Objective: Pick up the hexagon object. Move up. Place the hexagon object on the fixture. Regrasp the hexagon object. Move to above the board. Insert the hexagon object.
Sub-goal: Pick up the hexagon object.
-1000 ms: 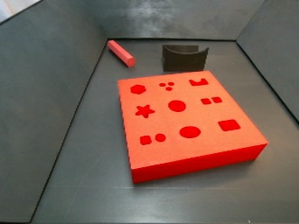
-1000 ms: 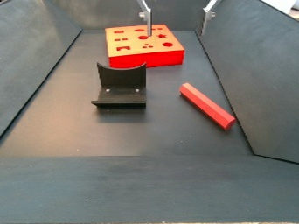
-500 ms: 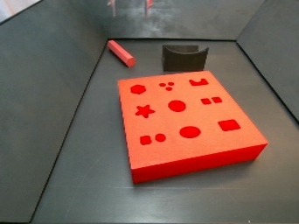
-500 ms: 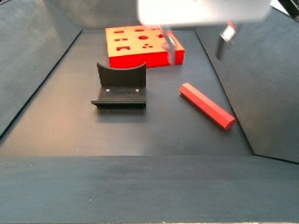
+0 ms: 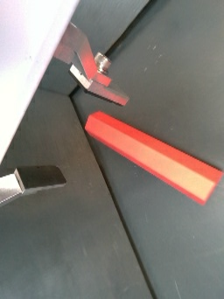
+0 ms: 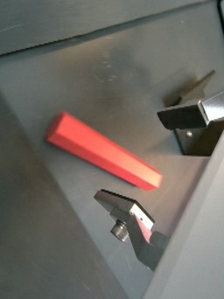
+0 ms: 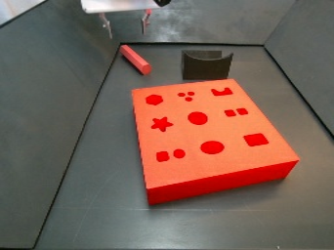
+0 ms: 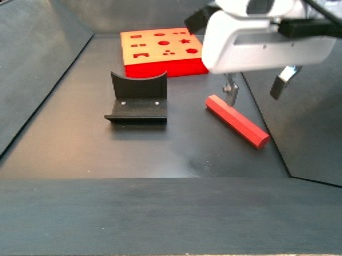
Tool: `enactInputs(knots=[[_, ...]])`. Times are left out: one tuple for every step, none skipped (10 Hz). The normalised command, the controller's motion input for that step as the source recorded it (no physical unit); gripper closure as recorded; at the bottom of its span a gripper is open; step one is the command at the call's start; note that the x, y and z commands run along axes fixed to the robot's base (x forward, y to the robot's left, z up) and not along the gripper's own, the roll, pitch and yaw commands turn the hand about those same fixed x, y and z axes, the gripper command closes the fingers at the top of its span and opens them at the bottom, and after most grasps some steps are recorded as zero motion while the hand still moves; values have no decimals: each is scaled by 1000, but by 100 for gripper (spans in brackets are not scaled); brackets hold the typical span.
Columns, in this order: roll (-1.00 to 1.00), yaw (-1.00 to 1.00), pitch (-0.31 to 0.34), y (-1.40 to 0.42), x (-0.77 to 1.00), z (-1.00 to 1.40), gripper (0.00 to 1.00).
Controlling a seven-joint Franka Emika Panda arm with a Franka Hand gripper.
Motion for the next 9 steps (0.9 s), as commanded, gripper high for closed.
enactInputs(knots=[[131,180,-46,123,126,-971,0],[116,146,0,140,237,-903,0],[20,51,0,131,174,-860,0],[-70,9,-43,114,0,-774,0],[-124,37,-137,94,-117,-634,0],[-177,43,-134,86,-120,-514,0],[-206,11,-123,66,-137,-403,0],[-193,11,-89,49,-69,-326,0],[-184,9,-57,54,-9,-291,0]])
